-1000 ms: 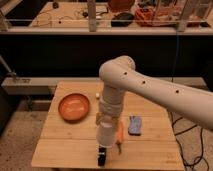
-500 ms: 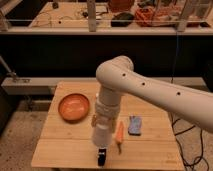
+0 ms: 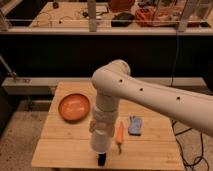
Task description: Place the ceramic cup over the eraser
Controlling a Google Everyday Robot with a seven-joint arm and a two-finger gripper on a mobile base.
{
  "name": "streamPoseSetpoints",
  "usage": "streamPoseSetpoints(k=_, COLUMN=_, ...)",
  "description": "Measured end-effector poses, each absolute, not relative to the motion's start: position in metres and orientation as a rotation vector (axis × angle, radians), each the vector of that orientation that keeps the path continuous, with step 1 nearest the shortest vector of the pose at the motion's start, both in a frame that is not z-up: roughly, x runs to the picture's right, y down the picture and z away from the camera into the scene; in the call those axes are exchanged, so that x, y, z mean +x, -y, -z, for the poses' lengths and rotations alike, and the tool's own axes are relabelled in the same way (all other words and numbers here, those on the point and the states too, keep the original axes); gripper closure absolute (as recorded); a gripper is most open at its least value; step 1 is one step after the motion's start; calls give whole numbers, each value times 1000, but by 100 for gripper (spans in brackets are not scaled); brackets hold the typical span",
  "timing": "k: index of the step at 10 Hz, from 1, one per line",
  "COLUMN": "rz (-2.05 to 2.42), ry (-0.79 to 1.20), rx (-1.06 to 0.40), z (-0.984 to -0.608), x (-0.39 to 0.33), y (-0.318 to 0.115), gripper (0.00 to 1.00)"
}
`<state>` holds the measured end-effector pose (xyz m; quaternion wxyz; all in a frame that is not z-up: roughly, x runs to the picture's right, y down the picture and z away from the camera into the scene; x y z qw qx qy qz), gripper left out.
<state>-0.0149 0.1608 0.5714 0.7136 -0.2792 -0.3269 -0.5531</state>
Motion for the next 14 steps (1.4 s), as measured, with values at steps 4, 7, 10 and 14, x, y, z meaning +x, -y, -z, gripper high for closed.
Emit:
streamPoseSetpoints(k=4, rz=1263, ry=744, rx=-645, z=-572, x=-12, y=-173, gripper=100)
streamPoseSetpoints(k=7, rz=1281, ry=757, rx=-666, z=-575, x=-12, y=-182, gripper=85)
streamPoseSetpoints(k=10, rz=1273, ry=757, rx=-658, z=-587, x=-13, y=-185, gripper=82)
streamPoseSetpoints(k=14, rz=1284, ry=763, rx=-667, z=-585, x=-12, y=-192, gripper=100)
